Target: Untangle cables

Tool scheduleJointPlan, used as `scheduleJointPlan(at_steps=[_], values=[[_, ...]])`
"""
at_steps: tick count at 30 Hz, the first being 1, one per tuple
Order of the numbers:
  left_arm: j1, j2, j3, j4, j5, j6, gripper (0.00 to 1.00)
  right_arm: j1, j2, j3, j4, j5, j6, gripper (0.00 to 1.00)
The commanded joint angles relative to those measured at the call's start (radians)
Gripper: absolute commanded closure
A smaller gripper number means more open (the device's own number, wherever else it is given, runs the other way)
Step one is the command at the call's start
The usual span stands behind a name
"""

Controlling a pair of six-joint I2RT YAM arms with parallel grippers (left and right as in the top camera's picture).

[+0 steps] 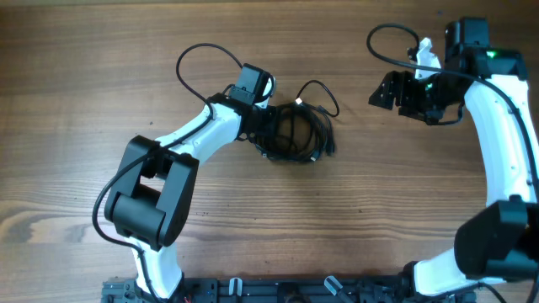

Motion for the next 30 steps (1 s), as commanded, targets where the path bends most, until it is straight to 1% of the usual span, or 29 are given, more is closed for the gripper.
scheduleJointPlan(at_steps=[1, 4, 6, 8, 11, 13, 15, 16, 17, 18, 21, 23, 24, 25, 27, 28, 30], values=[[0.002, 0.032, -0.006, -0.002, 0.029, 0.094, 0.39, -0.008, -0.034, 0.008, -0.002, 0.058, 0.033, 0.2], [0.002, 0.05, -0.006, -0.001, 0.079, 0.135, 0.39, -0.052, -0.045, 0.008, -0.003, 0.051, 0.032, 0.2], [0.0, 0.062, -0.006, 0.0, 0.094, 0.135, 0.39, -0.076, -0.05, 0.008, -0.008, 0.047, 0.029, 0.2], [-0.002, 0.068, -0.006, 0.0, 0.097, 0.135, 0.39, -0.079, -0.05, 0.008, -0.013, 0.047, 0.024, 0.19], [-0.003, 0.068, -0.006, -0.001, 0.097, 0.135, 0.44, -0.079, -0.05, 0.008, -0.012, 0.047, 0.026, 0.18], [-0.003, 0.068, -0.006, 0.004, 0.097, 0.135, 0.43, -0.079, -0.05, 0.008, -0.024, 0.047, 0.009, 0.17], [-0.003, 0.068, -0.006, 0.005, 0.097, 0.135, 0.31, -0.079, -0.05, 0.008, -0.026, 0.047, 0.007, 0.16], [-0.003, 0.068, -0.006, 0.003, 0.097, 0.134, 0.22, -0.079, -0.05, 0.008, -0.02, 0.046, 0.015, 0.16], [-0.003, 0.068, -0.006, -0.001, 0.097, 0.134, 0.05, -0.078, -0.05, 0.008, -0.01, 0.045, 0.033, 0.17], [-0.003, 0.068, -0.006, -0.001, 0.097, 0.133, 0.01, -0.078, -0.05, 0.008, 0.0, 0.033, 0.034, 0.16], [-0.003, 0.068, -0.007, 0.0, 0.097, 0.131, 0.0, -0.077, -0.05, 0.008, 0.021, 0.0, 0.033, 0.16], [-0.003, 0.069, -0.007, 0.0, 0.097, 0.131, 0.01, -0.077, -0.05, 0.008, 0.023, -0.003, 0.033, 0.16], [-0.003, 0.069, -0.007, 0.0, 0.097, 0.131, 0.04, -0.077, -0.05, 0.008, 0.023, -0.003, 0.033, 0.16], [-0.003, 0.069, -0.007, 0.001, 0.097, 0.132, 0.07, -0.077, -0.049, 0.008, 0.023, -0.003, 0.033, 0.16], [-0.003, 0.069, -0.007, 0.003, 0.097, 0.131, 0.17, -0.077, -0.049, 0.008, 0.024, -0.003, 0.034, 0.16], [-0.003, 0.069, -0.007, 0.004, 0.098, 0.131, 0.23, -0.077, -0.049, 0.008, 0.024, -0.004, 0.034, 0.16], [-0.008, 0.069, -0.007, 0.016, 0.118, 0.132, 0.45, -0.077, -0.049, 0.008, 0.024, -0.008, 0.034, 0.16]])
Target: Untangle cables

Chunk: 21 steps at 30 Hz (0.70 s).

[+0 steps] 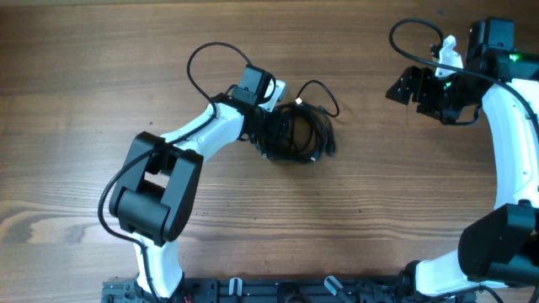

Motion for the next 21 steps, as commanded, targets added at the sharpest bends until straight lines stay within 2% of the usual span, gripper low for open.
scheduleJointPlan(at_steps=[1, 2, 4, 5, 7, 10, 14, 21], values=[[-0.007, 0.035, -0.016, 0.005, 0.027, 0.002, 0.57, 0.005, -0.029, 0.008, 0.003, -0.031, 0.008, 0.16], [-0.013, 0.035, -0.016, 0.008, 0.027, 0.002, 0.66, 0.005, -0.029, 0.008, 0.004, -0.031, 0.008, 0.16], [-0.026, 0.035, -0.016, 0.006, 0.017, 0.002, 0.93, 0.005, -0.029, 0.008, 0.004, -0.034, 0.007, 0.16], [-0.031, 0.035, -0.016, 0.002, 0.0, 0.001, 0.96, 0.006, -0.029, 0.008, 0.006, -0.045, 0.006, 0.16], [-0.032, 0.032, -0.015, 0.005, -0.008, -0.004, 0.96, 0.02, -0.029, 0.008, 0.023, -0.116, -0.003, 0.16], [-0.018, -0.03, 0.003, -0.009, -0.006, -0.102, 0.96, 0.058, -0.03, 0.008, 0.041, -0.195, -0.065, 0.17], [0.008, -0.22, 0.041, -0.012, 0.045, -0.238, 0.96, 0.116, -0.031, 0.008, 0.041, -0.195, -0.079, 0.17], [0.01, -0.471, 0.048, 0.011, 0.125, -0.331, 0.96, 0.213, -0.031, 0.008, 0.068, -0.223, -0.074, 0.17]])
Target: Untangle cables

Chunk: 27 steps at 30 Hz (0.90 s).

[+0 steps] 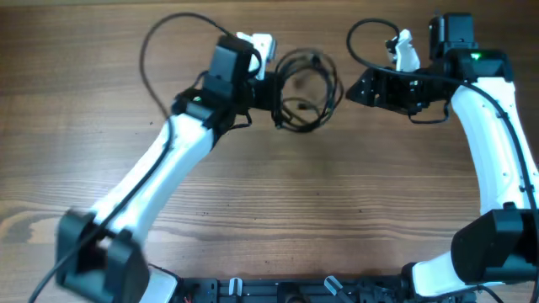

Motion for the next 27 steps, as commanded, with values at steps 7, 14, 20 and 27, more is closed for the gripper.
scheduleJointPlan(at_steps=[7, 14, 20, 27], values=[[0.0, -0.086, 0.016, -0.016, 0.055, -0.101, 0.96, 0.046, -0.029, 0.008, 0.074, -0.114, 0.04, 0.31], [0.0, -0.085, 0.016, -0.016, 0.055, -0.101, 0.96, 0.05, -0.032, 0.008, 0.09, -0.114, 0.091, 0.64], [0.0, -0.082, 0.016, -0.027, 0.056, -0.102, 0.96, 0.092, -0.045, 0.008, 0.143, -0.094, 0.113, 0.71], [0.0, -0.082, 0.017, -0.02, 0.095, -0.193, 0.96, 0.188, -0.04, 0.007, 0.158, 0.219, 0.253, 0.67]])
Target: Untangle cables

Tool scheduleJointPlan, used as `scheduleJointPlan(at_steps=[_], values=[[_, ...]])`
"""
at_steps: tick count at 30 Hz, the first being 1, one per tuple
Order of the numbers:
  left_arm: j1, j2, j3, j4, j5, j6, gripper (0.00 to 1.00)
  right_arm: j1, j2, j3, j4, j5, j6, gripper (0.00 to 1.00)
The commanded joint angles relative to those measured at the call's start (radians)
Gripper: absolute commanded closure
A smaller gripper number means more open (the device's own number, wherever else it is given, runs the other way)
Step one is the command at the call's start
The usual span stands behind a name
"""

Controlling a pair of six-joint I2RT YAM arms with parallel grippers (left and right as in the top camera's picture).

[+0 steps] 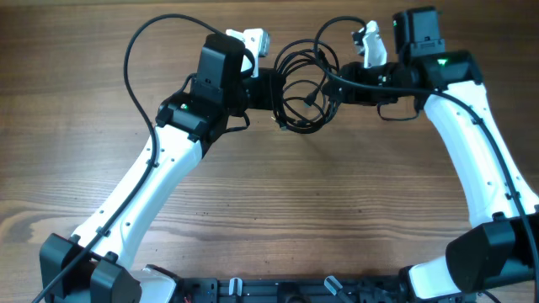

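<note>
A bundle of black cables (301,88) hangs coiled in the air between the two arms, high over the wooden table. My left gripper (276,88) holds the bundle's left side, shut on it. My right gripper (330,87) has come in from the right and reaches the coil's right side; whether its fingers have closed on a strand cannot be told from above. Loose loops stick out of the top of the bundle.
The wooden table (269,210) lies below the arms. Each arm's own black cable arcs over it: one loop at the upper left (143,42), one near the right wrist (333,29).
My right gripper has moved left, from a gap beside the bundle to its right edge. The left arm has shifted slightly, still holding the bundle up.
The bundle first lay on the table with my left gripper on its left side and the right gripper far off at the right. Later the left gripper held the bundle lifted toward the far side, with the right gripper close. Now both are at the coil.
</note>
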Motion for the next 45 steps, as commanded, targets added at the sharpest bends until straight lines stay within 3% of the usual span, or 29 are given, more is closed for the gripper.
scheduleJointPlan(at_steps=[1, 5, 8, 10, 11, 21, 28, 32, 38, 42, 45], values=[[0.0, -0.002, 0.011, 0.03, 0.093, -0.086, 0.96, 0.036, -0.021, 0.003, 0.005, 0.246, 0.13, 0.67], [0.001, -0.019, 0.011, 0.101, 0.231, -0.144, 0.96, 0.045, -0.021, 0.002, 0.006, 0.294, 0.148, 0.67], [0.001, -0.051, 0.011, 0.127, 0.252, -0.218, 0.96, 0.045, -0.021, 0.002, 0.0, 0.385, 0.183, 0.78], [0.002, -0.077, 0.011, 0.127, 0.251, -0.22, 0.96, 0.037, -0.021, 0.002, -0.028, 0.483, 0.231, 0.93], [0.006, -0.087, 0.011, 0.127, 0.251, -0.22, 0.96, 0.026, -0.021, 0.002, -0.047, 0.509, 0.246, 0.96], [0.171, -0.181, 0.011, 0.091, 0.233, -0.219, 0.96, -0.196, -0.021, 0.002, -0.171, 0.529, 0.214, 0.96], [0.216, -0.181, 0.011, 0.032, 0.19, -0.198, 0.96, -0.237, -0.021, 0.002, -0.176, 0.528, 0.155, 0.96], [0.234, -0.18, 0.011, -0.012, 0.107, -0.125, 0.96, -0.278, -0.021, 0.002, -0.169, 0.424, 0.048, 0.96], [0.222, -0.162, 0.011, -0.13, 0.06, -0.102, 0.96, -0.309, -0.05, 0.002, -0.137, 0.078, -0.145, 0.96], [0.181, -0.13, 0.011, -0.208, 0.064, -0.101, 0.96, -0.309, -0.125, 0.003, -0.097, -0.083, -0.193, 0.96], [0.114, -0.088, 0.011, -0.252, 0.065, -0.03, 0.96, -0.311, -0.196, 0.005, -0.072, -0.095, -0.16, 0.96]])
